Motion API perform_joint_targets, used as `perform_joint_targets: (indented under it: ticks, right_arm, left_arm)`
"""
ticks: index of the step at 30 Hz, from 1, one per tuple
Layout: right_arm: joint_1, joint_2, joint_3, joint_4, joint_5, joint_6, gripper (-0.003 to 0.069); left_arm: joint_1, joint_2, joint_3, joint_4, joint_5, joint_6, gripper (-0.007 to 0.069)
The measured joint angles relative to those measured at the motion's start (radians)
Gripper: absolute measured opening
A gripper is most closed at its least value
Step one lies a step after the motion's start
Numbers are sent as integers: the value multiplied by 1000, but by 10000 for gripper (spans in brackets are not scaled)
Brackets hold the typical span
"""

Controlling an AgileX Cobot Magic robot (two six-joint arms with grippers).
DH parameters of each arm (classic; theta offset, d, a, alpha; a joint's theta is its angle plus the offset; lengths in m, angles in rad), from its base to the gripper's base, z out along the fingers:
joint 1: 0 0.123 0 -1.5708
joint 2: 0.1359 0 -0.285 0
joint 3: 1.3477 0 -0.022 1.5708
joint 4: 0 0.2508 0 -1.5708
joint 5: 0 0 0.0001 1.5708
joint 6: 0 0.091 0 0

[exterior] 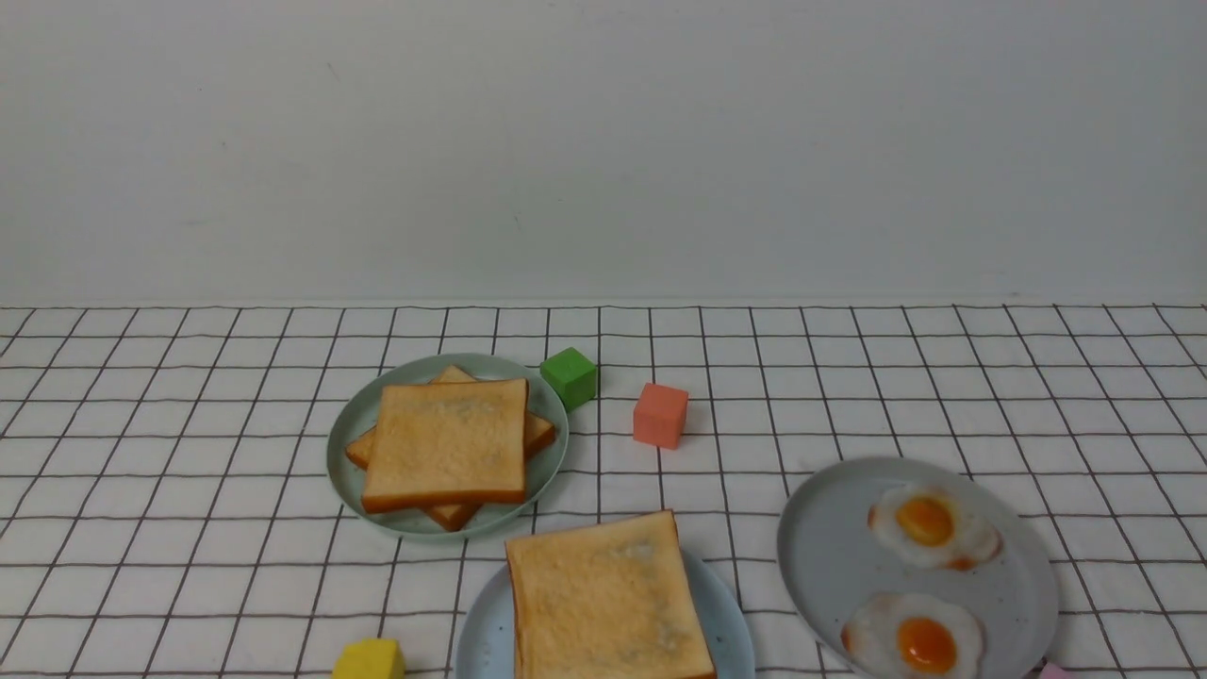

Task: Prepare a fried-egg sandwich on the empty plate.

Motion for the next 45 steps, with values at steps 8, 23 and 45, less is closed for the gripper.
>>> perform_joint_targets:
  ticks: [8,23,45]
  right_arm:
    - [0,0,0,0,-1,0,14]
    - [0,0,1,-1,1,0,32]
    - [0,0,1,-3,1,2,51]
  left_arm:
    - [11,-16,102,167,-180,128,-13]
    - [114,-187,617,705,-745,-172,-13]
    - [114,-187,617,702,-750,-163,-1]
